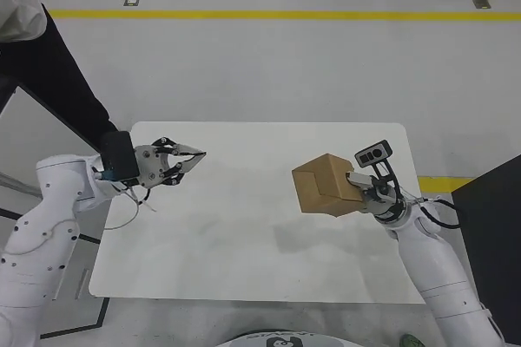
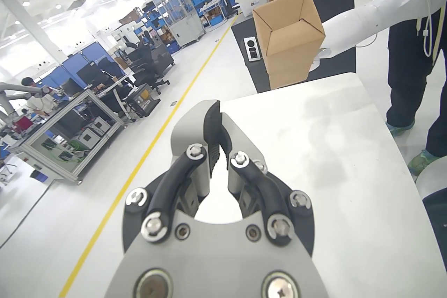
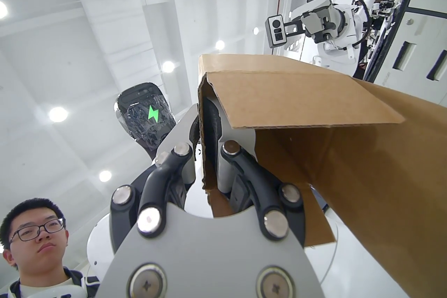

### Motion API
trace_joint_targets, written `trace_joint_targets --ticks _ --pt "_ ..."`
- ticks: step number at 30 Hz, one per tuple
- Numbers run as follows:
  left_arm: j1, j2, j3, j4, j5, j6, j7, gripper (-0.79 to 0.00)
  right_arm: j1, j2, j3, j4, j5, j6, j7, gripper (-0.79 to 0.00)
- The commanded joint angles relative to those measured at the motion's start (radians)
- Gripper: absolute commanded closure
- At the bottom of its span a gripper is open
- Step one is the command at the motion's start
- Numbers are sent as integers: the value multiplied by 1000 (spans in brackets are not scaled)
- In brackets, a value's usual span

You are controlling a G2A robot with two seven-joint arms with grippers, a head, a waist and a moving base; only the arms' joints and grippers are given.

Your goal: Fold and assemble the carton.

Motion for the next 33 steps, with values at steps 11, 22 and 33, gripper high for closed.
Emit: trace_joint_targets --ticks 11,22,33 --pt "-3 85 8 20 12 0 127 -785 9 3 9 -23 -56 -12 -13 0" --pt "-3 85 8 20 12 0 127 -785 226 52 101 -162 -627 -83 138 0" --pt "-3 85 8 20 12 0 127 -785 232 52 99 -171 -637 -92 133 0"
